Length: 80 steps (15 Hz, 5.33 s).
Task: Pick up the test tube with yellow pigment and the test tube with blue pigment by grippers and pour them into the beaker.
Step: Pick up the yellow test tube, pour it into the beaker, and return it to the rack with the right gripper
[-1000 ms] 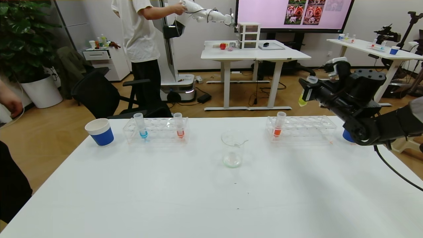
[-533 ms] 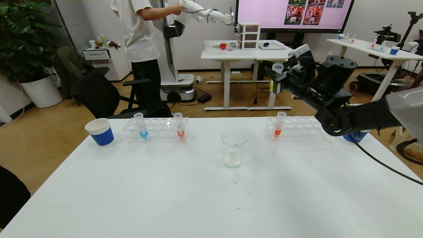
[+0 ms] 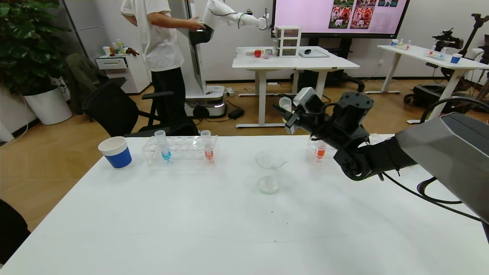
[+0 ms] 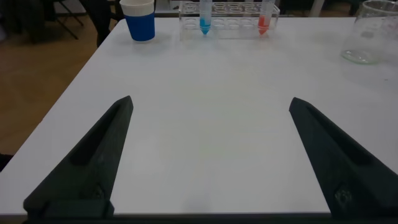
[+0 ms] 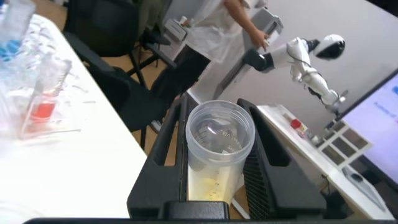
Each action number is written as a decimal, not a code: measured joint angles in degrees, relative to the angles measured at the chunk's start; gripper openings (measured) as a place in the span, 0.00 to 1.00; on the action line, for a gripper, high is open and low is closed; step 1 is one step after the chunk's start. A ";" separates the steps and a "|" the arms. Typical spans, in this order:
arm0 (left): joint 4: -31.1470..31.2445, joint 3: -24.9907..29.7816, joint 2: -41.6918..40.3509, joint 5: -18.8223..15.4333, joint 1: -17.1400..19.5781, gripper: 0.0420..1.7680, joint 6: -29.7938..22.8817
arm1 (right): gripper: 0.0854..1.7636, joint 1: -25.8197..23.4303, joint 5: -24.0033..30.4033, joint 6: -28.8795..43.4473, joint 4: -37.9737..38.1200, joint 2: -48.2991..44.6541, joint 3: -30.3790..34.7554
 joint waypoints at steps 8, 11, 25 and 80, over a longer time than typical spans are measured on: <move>0.00 0.00 0.00 0.02 0.02 0.99 0.00 | 0.25 -0.74 11.26 -16.13 -4.25 0.00 4.41; 0.00 0.00 0.00 0.02 0.02 0.99 -0.02 | 0.25 -0.20 13.75 -21.44 -5.41 0.17 4.55; -0.02 0.00 0.00 0.02 0.02 0.99 0.00 | 0.25 -1.44 21.30 -44.84 -5.24 1.19 7.78; -0.02 0.00 0.00 0.02 0.02 0.99 0.00 | 0.25 -10.53 -20.43 27.71 11.48 -25.91 26.05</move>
